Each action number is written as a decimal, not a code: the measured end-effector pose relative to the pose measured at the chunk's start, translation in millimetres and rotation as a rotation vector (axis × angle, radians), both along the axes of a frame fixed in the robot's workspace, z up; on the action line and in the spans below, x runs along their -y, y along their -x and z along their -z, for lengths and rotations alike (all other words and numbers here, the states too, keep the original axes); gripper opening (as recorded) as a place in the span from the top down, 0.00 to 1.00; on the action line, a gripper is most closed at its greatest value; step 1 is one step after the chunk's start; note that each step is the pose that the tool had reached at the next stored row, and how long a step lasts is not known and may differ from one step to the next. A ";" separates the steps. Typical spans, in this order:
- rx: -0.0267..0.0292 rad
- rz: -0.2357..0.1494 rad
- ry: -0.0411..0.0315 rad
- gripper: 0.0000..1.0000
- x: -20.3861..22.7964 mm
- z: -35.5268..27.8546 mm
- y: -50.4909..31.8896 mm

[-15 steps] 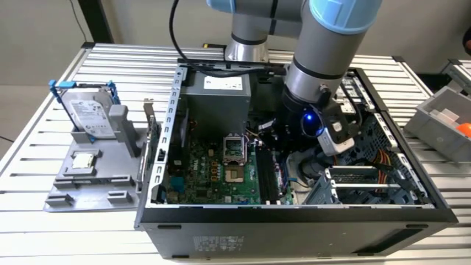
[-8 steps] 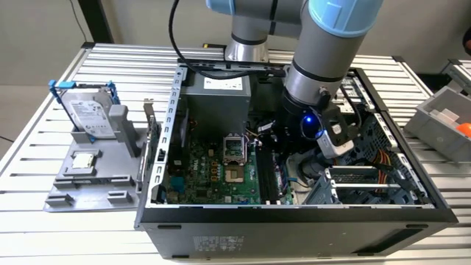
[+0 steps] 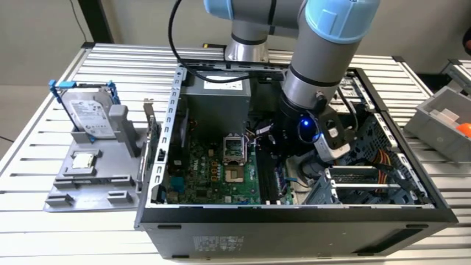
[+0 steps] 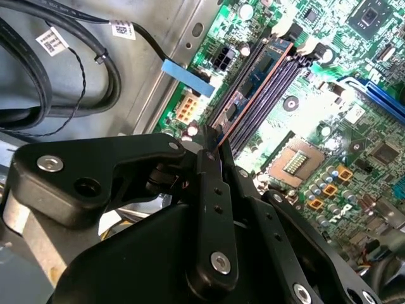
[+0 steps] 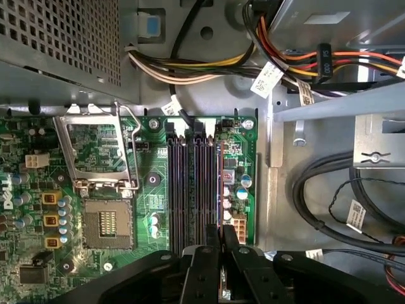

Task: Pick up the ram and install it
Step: 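Insert the ram into the slot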

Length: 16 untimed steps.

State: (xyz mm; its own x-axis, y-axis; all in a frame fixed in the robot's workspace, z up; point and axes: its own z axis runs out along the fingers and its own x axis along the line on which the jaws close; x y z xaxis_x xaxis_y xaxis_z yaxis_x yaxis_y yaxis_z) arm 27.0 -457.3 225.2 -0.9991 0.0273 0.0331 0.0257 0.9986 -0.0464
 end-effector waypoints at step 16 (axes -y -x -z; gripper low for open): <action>0.0000 -0.002 -0.0002 1.00 1.4 4.7 1.5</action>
State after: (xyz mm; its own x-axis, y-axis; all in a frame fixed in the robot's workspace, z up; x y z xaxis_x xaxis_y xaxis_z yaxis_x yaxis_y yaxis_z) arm 25.4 -458.6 220.4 -0.9991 0.0253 0.0332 0.0238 0.9986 -0.0462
